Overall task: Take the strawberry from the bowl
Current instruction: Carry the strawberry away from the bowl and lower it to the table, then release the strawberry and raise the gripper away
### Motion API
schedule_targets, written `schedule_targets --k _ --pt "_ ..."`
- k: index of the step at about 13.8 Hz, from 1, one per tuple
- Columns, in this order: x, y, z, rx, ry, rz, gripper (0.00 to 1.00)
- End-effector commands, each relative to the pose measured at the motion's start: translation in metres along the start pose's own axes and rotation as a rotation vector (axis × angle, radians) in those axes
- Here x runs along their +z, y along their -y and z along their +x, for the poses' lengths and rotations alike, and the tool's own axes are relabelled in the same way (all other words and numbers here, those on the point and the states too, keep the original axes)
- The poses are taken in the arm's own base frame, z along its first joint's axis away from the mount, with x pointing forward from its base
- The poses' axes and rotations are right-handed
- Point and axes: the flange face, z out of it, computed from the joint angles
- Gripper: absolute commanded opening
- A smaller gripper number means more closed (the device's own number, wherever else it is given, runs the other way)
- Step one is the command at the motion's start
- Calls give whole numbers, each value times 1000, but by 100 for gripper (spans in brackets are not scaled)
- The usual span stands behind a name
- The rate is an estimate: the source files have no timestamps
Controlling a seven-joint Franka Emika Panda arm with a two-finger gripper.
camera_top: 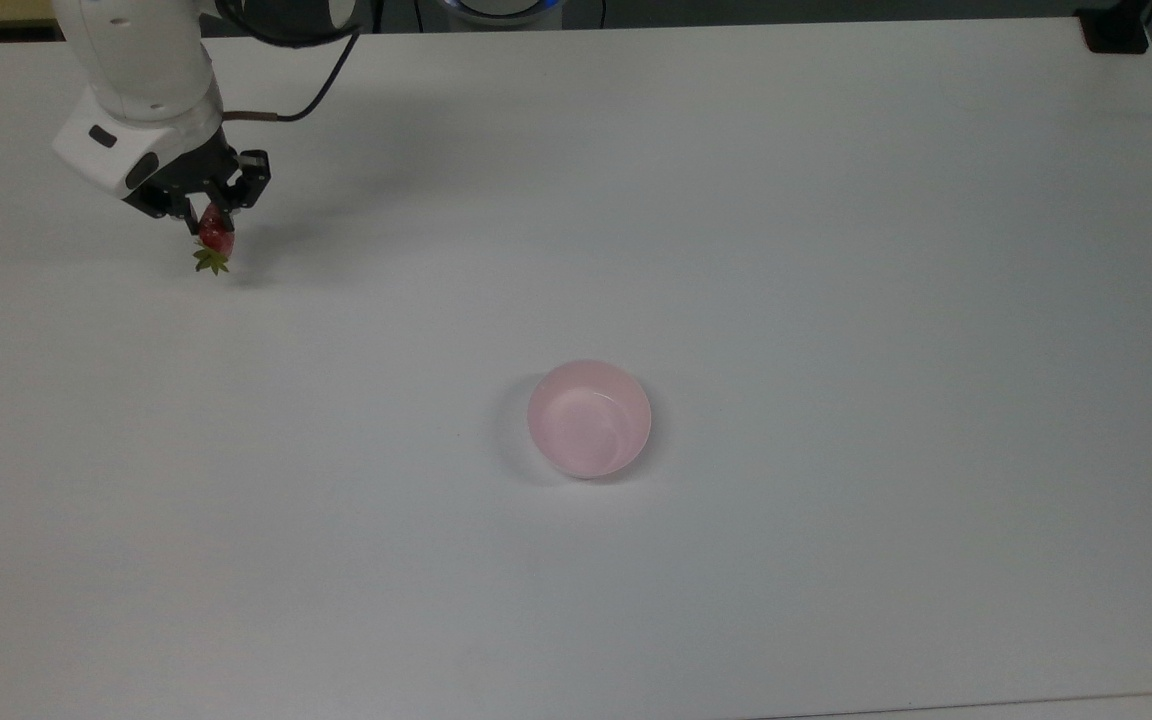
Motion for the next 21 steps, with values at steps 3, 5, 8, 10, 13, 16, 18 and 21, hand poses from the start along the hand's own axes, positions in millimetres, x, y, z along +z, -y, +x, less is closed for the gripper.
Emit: schedule_targets --k 3,5,8,10,13,16,18,21 --pt "13 6 1 -3 -17 10 80" --pt "-4 2 4 30 -37 -3 100" --pt "-52 5 5 166 -75 -29 100" --pt "-109 17 12 271 -31 -15 100" --pt "-177 40 12 408 -18 60 100" --pt "-233 76 -3 424 -53 91 100" --pt "-254 96 -8 452 -62 101 100" --pt "-274 114 -12 502 -96 143 100"
